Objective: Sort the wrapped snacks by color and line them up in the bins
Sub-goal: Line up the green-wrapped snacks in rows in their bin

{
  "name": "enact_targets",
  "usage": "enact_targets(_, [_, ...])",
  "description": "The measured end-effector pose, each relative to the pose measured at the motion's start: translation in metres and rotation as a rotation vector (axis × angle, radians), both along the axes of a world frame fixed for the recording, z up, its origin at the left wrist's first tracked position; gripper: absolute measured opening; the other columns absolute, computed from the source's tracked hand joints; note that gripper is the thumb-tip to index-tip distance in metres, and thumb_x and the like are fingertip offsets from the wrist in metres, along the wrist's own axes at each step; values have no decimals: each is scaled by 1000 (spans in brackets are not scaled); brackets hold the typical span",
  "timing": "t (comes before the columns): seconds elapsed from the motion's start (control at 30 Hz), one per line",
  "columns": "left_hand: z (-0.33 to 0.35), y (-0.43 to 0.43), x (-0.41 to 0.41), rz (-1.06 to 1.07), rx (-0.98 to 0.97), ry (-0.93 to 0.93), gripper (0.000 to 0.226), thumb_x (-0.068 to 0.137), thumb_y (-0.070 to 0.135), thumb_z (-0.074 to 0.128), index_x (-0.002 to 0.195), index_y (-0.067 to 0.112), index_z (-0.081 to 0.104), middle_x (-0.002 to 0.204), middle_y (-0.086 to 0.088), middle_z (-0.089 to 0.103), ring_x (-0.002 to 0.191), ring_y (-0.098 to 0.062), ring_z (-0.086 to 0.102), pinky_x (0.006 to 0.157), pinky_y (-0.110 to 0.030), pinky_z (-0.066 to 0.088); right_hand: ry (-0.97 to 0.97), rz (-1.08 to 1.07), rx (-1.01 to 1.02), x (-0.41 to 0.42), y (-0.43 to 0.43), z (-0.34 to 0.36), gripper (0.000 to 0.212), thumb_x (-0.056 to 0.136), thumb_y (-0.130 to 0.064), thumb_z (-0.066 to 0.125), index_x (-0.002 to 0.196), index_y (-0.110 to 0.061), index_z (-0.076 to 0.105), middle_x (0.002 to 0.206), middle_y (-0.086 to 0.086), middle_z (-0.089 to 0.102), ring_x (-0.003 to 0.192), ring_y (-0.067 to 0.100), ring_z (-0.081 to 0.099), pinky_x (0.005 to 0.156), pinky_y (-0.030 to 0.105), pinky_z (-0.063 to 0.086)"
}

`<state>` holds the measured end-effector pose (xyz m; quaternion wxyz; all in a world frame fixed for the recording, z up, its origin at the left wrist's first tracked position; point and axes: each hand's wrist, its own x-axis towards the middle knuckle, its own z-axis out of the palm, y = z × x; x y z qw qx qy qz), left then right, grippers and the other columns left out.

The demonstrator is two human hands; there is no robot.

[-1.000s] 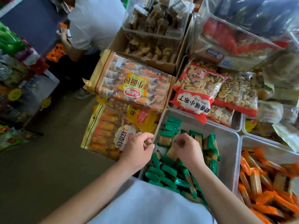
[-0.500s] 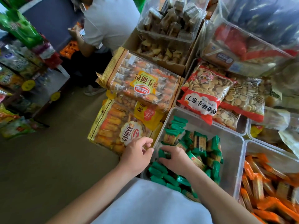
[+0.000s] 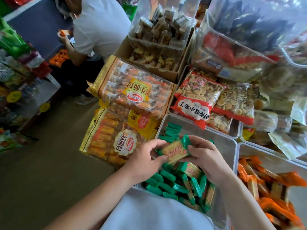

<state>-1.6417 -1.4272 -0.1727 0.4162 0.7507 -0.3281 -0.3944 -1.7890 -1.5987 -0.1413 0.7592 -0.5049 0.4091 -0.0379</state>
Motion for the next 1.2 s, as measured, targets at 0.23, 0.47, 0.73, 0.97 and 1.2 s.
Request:
enact_targets(0.23, [-2, -7, 1, 42, 29, 35, 41, 91, 26, 81, 130, 29, 69, 113, 20, 73, 94, 0, 69, 78, -19, 59, 60, 47, -242, -8, -2, -3, 18, 93, -4, 74, 110, -9, 73, 99, 8, 80, 96, 29, 77, 83, 40, 64])
enact_targets(0.47, [-17, 0, 20, 132, 115, -261, 43, 97, 23, 72, 138, 25, 63, 119, 10, 64, 100, -8, 64, 87, -36, 61, 337, 215, -729, 19, -1, -37, 27, 91, -19, 80, 116, -23, 71, 105, -16, 71, 91, -3, 64, 81, 6, 46])
enact_targets(0.73, [-23, 0, 13, 96, 120, -280, 40, 97, 27, 70, 136, 25, 63, 108, 14, 57, 87, -5, 63, 76, -23, 58, 408, 289, -853, 49, 19, -99, 30, 90, -13, 78, 118, -14, 65, 117, -1, 50, 98, 23, 58, 89, 36, 54])
enact_targets(0.97, [-22, 5, 10, 94, 109, -266, 38, 98, 28, 68, 136, 26, 63, 107, 16, 56, 88, -3, 62, 70, -8, 50, 458, 303, -904, 37, 7, -99, 41, 84, -30, 85, 108, -22, 53, 106, -7, 55, 91, 16, 54, 73, 33, 49])
enact_targets(1.2, [-19, -6, 7, 125, 105, -194, 33, 97, 25, 71, 130, 25, 67, 103, 17, 64, 86, -2, 64, 70, -9, 51, 622, 669, -781, 27, -34, -97, 36, 99, -24, 64, 135, -22, 65, 126, 5, 70, 107, 26, 66, 86, 34, 56])
